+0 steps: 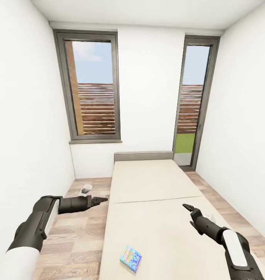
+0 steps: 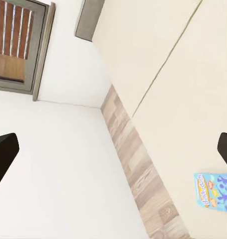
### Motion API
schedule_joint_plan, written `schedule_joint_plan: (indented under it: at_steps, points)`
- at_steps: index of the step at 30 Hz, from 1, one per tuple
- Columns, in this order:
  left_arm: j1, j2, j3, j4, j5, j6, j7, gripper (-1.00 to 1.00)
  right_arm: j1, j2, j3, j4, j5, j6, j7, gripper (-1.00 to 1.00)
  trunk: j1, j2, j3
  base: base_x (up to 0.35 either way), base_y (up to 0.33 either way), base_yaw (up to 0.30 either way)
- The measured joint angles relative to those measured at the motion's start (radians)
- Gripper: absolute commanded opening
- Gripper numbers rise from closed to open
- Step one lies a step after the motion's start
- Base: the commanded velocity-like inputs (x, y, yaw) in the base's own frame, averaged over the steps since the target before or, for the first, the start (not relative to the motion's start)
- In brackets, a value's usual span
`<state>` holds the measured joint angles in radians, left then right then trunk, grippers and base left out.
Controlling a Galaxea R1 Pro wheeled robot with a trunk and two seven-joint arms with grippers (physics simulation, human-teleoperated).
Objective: Put all the toys in the child's room - the three board games (two on the bed and one on the table), the two jigsaw puzzles on the table, and the tennis ball on the table - inside the toy box on the table in the child's room.
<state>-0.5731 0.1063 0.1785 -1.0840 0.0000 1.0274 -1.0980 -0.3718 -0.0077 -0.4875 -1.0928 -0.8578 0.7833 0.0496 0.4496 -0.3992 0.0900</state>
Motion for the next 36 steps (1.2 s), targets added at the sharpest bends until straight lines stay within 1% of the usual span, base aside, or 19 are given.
schedule_joint_plan:
  at_steps: [2,3,4,5,7,8,9,10,11,13,16,18,19,22,23,25,28,31,36]
  points:
    - [-0.001,-0.033,-0.002,0.005,-0.001,0.000,0.087,1.00,0.001,0.000,0.032,-0.052,0.003,0.031,-0.025,1.00,0.000,0.000,0.000,0.000,0.000,0.000]
    - [-0.002,-0.065,-0.004,0.015,0.000,-0.001,0.178,1.00,0.001,0.000,0.043,-0.072,0.005,0.045,-0.033,1.00,0.000,0.000,0.000,0.000,0.000,0.000]
    - [-0.003,-0.083,-0.005,0.022,0.000,-0.002,0.227,1.00,0.002,0.000,0.053,-0.093,0.006,0.058,-0.040,1.00,0.000,0.000,0.000,0.000,0.000,0.000]
    - [-0.004,-0.117,-0.007,0.041,0.000,-0.008,0.321,1.00,0.002,0.001,0.073,-0.133,0.008,0.083,-0.054,1.00,0.000,0.000,0.000,0.000,0.000,0.000]
    - [-0.008,-0.156,-0.008,0.065,0.000,-0.020,0.418,1.00,0.002,0.002,0.092,-0.171,0.012,0.103,-0.069,1.00,0.000,0.000,0.000,0.000,0.000,0.000]
    - [-0.017,-0.189,-0.009,0.092,0.001,-0.040,0.507,1.00,0.002,0.002,0.110,-0.205,0.013,0.116,-0.085,1.00,0.000,0.000,0.000,0.000,0.000,0.000]
    - [-0.025,-0.206,-0.009,0.108,0.001,-0.054,0.552,1.00,0.002,0.001,0.119,-0.223,0.015,0.123,-0.094,1.00,0.000,0.000,0.000,0.000,0.000,0.000]
    - [-0.046,-0.230,-0.009,0.141,0.004,-0.085,0.634,1.00,0.001,-0.002,0.134,-0.260,0.015,0.139,-0.113,1.00,0.000,0.000,0.000,0.000,0.000,0.000]
    - [-0.072,-0.247,-0.009,0.182,0.006,-0.120,0.711,1.00,0.002,-0.006,0.145,-0.298,0.017,0.163,-0.131,1.00,0.000,0.000,0.000,0.000,0.000,0.000]
    - [-0.115,-0.266,-0.009,0.258,0.009,-0.168,0.807,1.00,0.007,-0.010,0.153,-0.350,0.019,0.206,-0.152,1.00,0.000,0.000,0.000,0.000,0.000,0.000]
    - [-0.164,-0.280,-0.009,0.357,0.011,-0.224,0.894,1.00,0.008,-0.013,0.156,-0.402,0.020,0.245,-0.168,1.00,0.000,0.000,0.000,0.000,0.000,0.000]
    - [-0.187,-0.280,-0.010,0.440,0.012,-0.311,0.950,1.00,0.026,-0.016,0.158,-0.428,0.023,0.260,-0.175,1.00,0.000,0.000,0.000,0.000,0.000,0.000]
    - [-0.191,-0.279,-0.010,0.458,0.012,-0.335,0.963,1.00,0.038,-0.016,0.158,-0.433,0.023,0.260,-0.176,1.00,0.000,0.000,0.000,0.000,0.000,0.000]
    - [-0.199,-0.279,-0.011,0.504,0.012,-0.406,1.022,1.00,0.109,-0.016,0.158,-0.447,0.025,0.260,-0.176,1.00,0.000,0.000,0.000,0.000,0.000,0.000]
    - [-0.201,-0.279,-0.011,0.516,0.012,-0.427,1.059,1.00,0.145,-0.017,0.157,-0.456,0.027,0.260,-0.175,1.00,0.000,0.000,0.000,0.000,0.000,0.000]
    - [-0.203,-0.279,-0.009,0.528,0.012,-0.447,1.106,1.00,0.191,-0.017,0.157,-0.468,0.026,0.260,-0.173,1.00,0.000,0.000,0.000,0.000,0.000,0.000]
    - [-0.204,-0.279,-0.009,0.536,0.013,-0.459,1.143,1.00,0.229,-0.017,0.157,-0.475,0.024,0.260,-0.172,1.00,0.000,0.000,0.000,0.000,0.000,0.000]
    - [-0.204,-0.280,-0.009,0.539,0.013,-0.464,1.159,1.00,0.249,-0.016,0.157,-0.478,0.024,0.260,-0.171,1.00,0.000,0.000,0.000,0.000,0.000,0.000]
    - [-0.204,-0.279,-0.009,0.542,0.014,-0.467,1.169,1.00,0.296,-0.016,0.158,-0.480,0.024,0.207,-0.169,1.00,0.000,0.000,0.000,0.000,0.000,0.000]
